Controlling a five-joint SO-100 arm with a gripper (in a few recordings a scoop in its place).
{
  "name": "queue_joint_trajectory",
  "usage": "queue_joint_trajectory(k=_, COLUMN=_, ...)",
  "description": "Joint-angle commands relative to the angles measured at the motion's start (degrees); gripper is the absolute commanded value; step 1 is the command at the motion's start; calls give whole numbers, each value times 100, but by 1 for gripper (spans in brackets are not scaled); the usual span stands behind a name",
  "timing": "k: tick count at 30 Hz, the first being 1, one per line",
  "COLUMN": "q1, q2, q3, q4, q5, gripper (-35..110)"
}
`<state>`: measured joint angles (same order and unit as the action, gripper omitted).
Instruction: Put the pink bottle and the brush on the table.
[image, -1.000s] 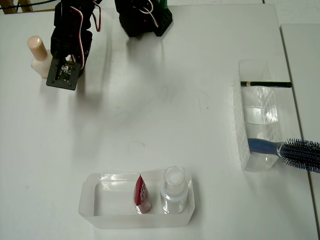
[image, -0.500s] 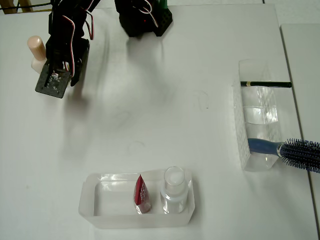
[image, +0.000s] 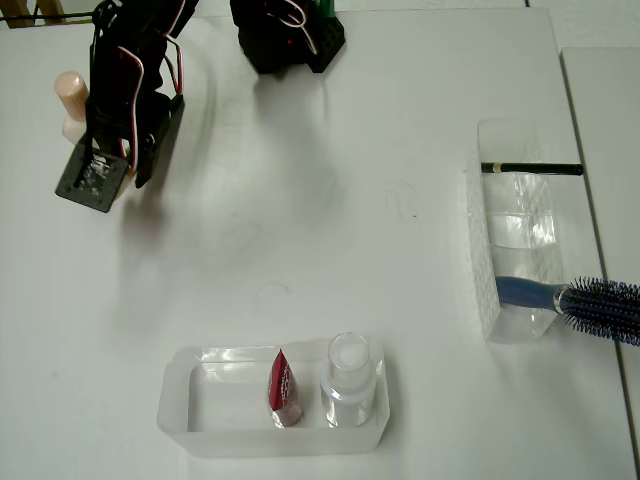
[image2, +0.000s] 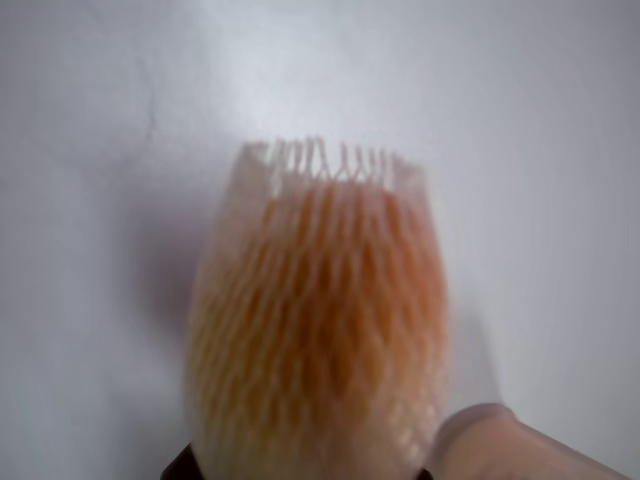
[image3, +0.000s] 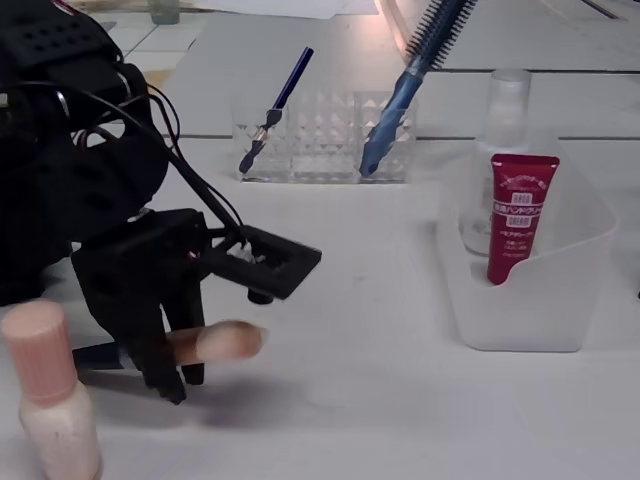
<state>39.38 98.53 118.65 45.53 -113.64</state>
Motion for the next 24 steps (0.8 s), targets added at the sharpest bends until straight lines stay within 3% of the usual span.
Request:
queue_joint_trajectory(k=1, q1=-9, q2=97, q3=-237, q4=193, q5=53, gripper=0)
queue_joint_trajectory(k=24, q1=0, q2=-97, q3=-554, q4=237, q5=105, gripper=24)
